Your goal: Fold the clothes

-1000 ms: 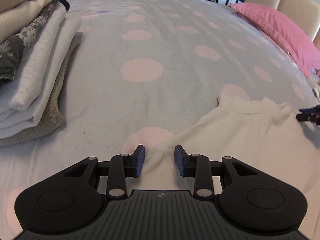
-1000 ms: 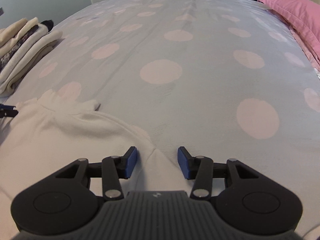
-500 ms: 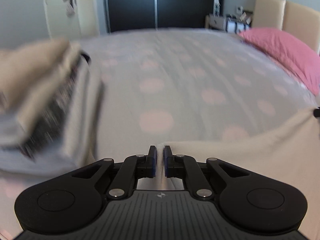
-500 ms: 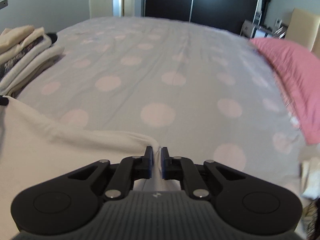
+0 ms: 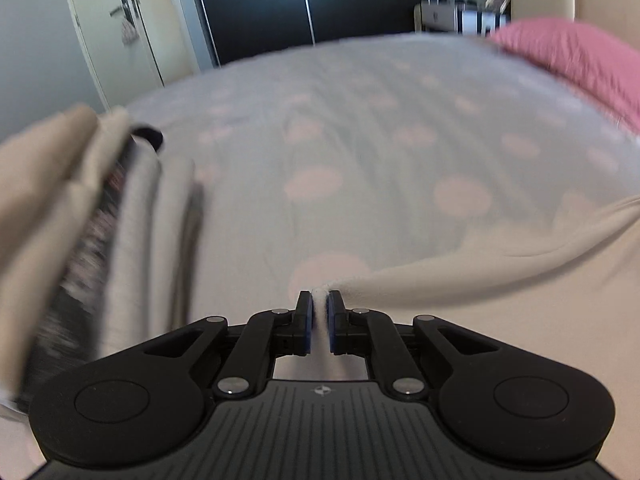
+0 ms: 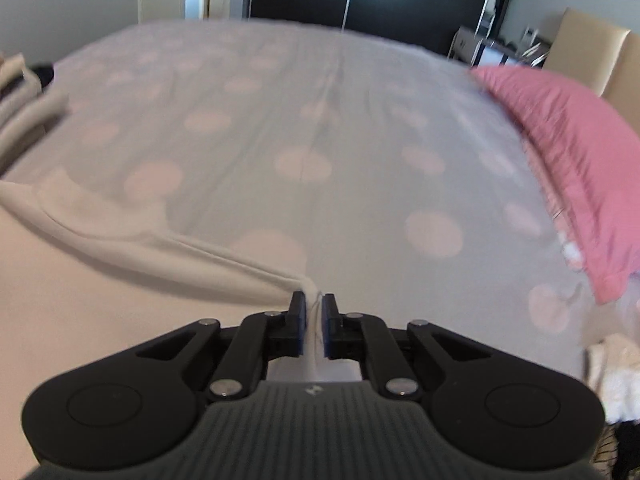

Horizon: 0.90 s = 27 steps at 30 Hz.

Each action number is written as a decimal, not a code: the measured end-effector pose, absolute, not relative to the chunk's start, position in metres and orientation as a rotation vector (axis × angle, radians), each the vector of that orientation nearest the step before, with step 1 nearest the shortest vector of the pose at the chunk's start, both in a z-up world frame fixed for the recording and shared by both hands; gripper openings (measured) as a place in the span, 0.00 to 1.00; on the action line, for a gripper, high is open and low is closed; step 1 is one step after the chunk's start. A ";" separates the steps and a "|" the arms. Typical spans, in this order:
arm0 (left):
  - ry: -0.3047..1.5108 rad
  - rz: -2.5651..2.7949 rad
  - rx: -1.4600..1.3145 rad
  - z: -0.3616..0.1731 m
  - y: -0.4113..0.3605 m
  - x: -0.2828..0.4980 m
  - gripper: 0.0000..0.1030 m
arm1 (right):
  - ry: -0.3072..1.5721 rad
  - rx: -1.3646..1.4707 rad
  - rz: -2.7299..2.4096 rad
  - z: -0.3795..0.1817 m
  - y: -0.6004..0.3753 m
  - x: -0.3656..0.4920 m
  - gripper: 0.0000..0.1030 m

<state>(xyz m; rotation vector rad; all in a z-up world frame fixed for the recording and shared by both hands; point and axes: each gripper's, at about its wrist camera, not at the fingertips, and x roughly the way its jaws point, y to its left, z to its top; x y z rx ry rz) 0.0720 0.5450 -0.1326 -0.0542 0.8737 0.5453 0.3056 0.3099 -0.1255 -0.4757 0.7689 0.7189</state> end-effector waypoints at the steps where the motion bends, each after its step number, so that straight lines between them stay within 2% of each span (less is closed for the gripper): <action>1: 0.895 0.549 -0.057 -0.141 0.545 0.075 0.06 | 0.784 -0.481 0.715 -0.137 0.312 0.306 0.09; 5: 1.008 0.517 -0.083 -0.167 0.551 0.077 0.06 | 0.875 -0.504 0.708 -0.167 0.317 0.312 0.13; 8: 0.977 0.471 -0.074 -0.165 0.552 0.069 0.08 | 0.907 -0.487 0.736 -0.167 0.312 0.320 0.18; 9: 0.960 0.443 -0.085 -0.161 0.553 0.065 0.11 | 0.916 -0.476 0.746 -0.165 0.310 0.323 0.29; 11: 0.915 0.406 -0.097 -0.149 0.556 0.059 0.28 | 0.910 -0.435 0.776 -0.152 0.307 0.326 0.45; 12: 0.887 0.391 -0.107 -0.143 0.558 0.058 0.34 | 0.905 -0.410 0.796 -0.146 0.305 0.327 0.50; 13: 0.860 0.376 -0.121 -0.137 0.559 0.057 0.45 | 0.900 -0.388 0.818 -0.140 0.305 0.328 0.51; 14: 0.842 0.361 -0.145 -0.132 0.561 0.060 0.46 | 0.896 -0.374 0.845 -0.135 0.308 0.329 0.52; 19: 0.839 0.288 -0.247 -0.130 0.562 0.095 0.43 | 0.903 -0.321 0.912 -0.130 0.339 0.331 0.52; 27: 0.919 0.209 -0.336 -0.169 0.548 0.151 0.41 | 1.012 -0.190 0.961 -0.157 0.394 0.335 0.51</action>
